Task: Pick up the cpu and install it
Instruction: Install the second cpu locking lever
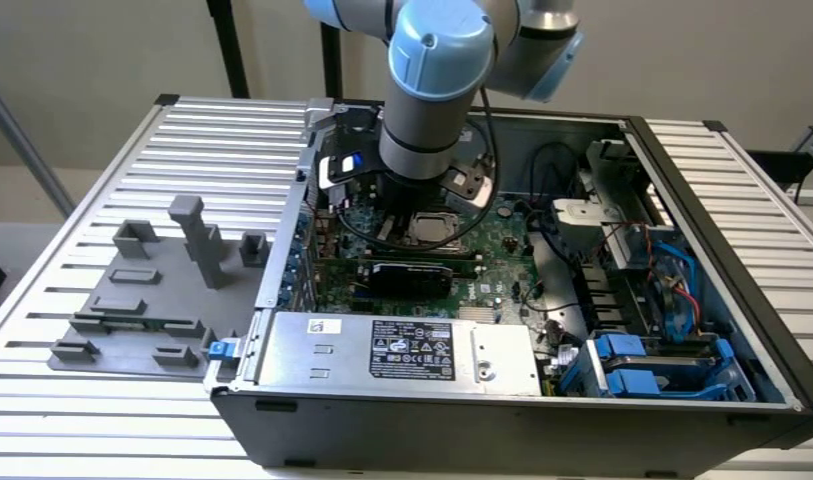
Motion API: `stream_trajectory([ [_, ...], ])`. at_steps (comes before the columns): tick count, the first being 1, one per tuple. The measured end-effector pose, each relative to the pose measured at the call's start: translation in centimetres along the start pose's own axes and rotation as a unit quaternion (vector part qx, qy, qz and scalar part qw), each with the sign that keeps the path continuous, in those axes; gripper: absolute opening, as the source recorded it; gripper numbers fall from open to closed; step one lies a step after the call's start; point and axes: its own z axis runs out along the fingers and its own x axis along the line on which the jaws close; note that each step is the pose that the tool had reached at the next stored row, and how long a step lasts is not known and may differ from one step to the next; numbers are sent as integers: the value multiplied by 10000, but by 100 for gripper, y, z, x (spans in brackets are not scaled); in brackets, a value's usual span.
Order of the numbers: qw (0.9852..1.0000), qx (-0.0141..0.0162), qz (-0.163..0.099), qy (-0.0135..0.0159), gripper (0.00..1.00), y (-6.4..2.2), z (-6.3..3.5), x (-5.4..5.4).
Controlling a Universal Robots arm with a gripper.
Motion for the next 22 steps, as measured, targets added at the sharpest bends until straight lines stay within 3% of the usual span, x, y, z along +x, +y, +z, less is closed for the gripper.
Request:
stream_trajectory([
  [6,9999,-65,7,-104,11,-13,21,20],
  [8,9999,-76,8,-125,11,-13,20,21],
  [16,9999,-84,10,-141,11,-36,-114,43],
  [22,9999,-85,10,-143,11,-37,-119,44],
])
